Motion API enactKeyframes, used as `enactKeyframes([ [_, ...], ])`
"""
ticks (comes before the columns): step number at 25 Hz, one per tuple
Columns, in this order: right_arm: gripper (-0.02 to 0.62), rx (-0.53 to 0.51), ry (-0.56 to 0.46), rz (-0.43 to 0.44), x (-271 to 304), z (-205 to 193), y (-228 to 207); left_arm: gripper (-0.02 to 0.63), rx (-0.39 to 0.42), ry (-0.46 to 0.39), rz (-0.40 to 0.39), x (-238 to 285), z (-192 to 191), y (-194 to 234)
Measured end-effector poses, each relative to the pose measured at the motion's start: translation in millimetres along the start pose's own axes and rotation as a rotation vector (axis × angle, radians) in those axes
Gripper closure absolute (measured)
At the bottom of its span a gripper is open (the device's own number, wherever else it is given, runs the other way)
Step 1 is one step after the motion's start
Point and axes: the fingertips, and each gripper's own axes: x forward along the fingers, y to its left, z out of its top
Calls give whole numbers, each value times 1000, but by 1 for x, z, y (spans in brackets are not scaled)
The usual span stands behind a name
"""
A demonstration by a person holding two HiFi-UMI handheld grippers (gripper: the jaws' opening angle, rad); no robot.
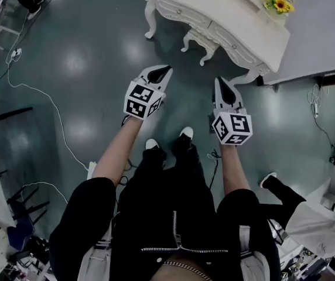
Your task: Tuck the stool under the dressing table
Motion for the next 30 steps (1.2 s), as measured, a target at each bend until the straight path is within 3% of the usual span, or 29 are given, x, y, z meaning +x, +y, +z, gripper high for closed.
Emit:
enactKeyframes([
  [7, 594, -33, -57, 12, -29, 41, -6, 584, 22, -79, 32, -27, 59, -24],
  [13, 594, -43, -109, 27, -51, 66, -15, 584, 32, -118, 37, -38, 88, -43],
  [30, 597, -82, -110, -4, -53, 69, -25, 584, 40, -138, 30, -40, 96, -49],
])
